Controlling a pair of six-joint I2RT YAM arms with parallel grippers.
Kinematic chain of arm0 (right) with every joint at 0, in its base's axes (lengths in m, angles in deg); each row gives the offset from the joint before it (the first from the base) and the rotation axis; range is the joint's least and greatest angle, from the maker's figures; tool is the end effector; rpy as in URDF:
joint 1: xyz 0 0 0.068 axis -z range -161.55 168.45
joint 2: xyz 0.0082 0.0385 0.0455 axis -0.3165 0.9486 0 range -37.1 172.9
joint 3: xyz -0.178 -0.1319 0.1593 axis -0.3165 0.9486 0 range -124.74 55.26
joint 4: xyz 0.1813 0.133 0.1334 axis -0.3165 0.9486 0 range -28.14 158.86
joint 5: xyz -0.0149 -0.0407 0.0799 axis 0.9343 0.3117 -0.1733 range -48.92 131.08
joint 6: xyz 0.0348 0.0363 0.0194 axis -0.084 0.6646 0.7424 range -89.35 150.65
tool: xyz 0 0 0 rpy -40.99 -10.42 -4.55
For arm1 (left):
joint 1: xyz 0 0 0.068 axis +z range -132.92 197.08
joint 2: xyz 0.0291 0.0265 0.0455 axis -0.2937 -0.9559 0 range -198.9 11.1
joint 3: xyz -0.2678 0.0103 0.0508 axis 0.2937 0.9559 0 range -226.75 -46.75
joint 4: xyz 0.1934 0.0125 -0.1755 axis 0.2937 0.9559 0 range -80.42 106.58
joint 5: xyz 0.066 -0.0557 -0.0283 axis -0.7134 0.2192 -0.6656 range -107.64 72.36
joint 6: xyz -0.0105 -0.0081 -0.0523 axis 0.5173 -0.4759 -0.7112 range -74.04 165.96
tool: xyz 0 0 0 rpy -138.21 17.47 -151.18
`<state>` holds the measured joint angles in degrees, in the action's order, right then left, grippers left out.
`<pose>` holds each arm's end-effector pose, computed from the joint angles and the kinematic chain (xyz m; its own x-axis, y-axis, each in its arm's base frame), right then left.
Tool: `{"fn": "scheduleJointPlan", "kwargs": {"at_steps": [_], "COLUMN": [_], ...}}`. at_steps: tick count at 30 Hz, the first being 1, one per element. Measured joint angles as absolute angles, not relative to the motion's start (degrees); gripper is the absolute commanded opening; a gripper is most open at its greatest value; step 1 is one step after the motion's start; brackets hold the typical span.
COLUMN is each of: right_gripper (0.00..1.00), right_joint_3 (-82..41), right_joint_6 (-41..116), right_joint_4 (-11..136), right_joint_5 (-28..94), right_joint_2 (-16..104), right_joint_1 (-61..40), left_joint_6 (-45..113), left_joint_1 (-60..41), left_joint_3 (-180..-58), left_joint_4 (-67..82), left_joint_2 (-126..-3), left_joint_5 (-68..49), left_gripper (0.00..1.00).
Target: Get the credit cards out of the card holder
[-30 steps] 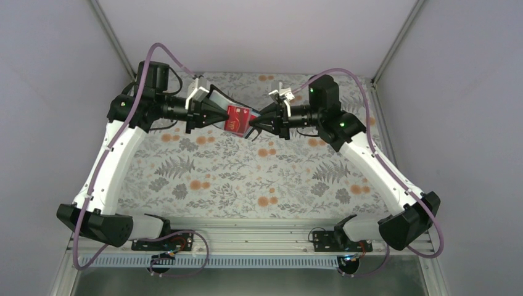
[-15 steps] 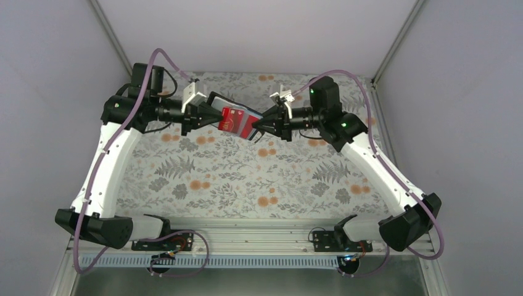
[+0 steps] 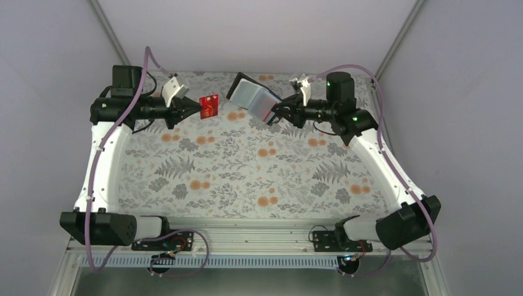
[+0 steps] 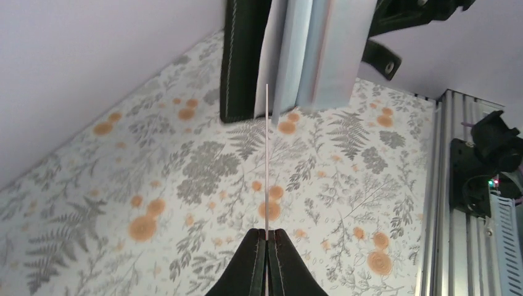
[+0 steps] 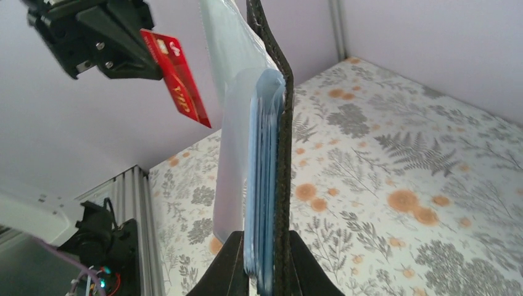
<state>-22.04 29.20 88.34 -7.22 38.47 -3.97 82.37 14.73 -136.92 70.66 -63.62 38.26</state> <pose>0.2542 0.1337 0.3957 -0.3646 -0.1686 -0.9158 -0.8901 0.3522 0.2895 0.2349 -0.0392 0.4240 -0.2177 0.3420 -0.9141 0.9081 0.4143 -0.0613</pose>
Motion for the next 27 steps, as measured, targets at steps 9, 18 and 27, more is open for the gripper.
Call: {"fn": "scheduleJointPlan", "kwargs": {"at_steps": [9, 18, 27], "right_gripper": [0.04, 0.04, 0.04], "right_joint_3": [-21.71, -21.73, -21.73], "right_joint_6": [32.41, 33.50, 34.03], "right_joint_4": [88.39, 90.66, 92.87], "right_joint_5": [-4.18, -0.48, -0.51], "right_joint_2": [40.52, 44.08, 46.31], "right_joint_1": [-1.01, -0.97, -0.99], "left_joint_6": [71.72, 63.17, 62.41], "left_joint_1": [20.26, 17.18, 15.69], "left_joint_3": [-119.20, -112.00, -116.90], "left_joint_4": [59.14, 54.57, 52.78], "left_joint_2": [-68.76, -88.16, -102.85], "left_joint_5": [36.84, 33.52, 30.74], "left_gripper": [0.02, 0.02, 0.03]}}
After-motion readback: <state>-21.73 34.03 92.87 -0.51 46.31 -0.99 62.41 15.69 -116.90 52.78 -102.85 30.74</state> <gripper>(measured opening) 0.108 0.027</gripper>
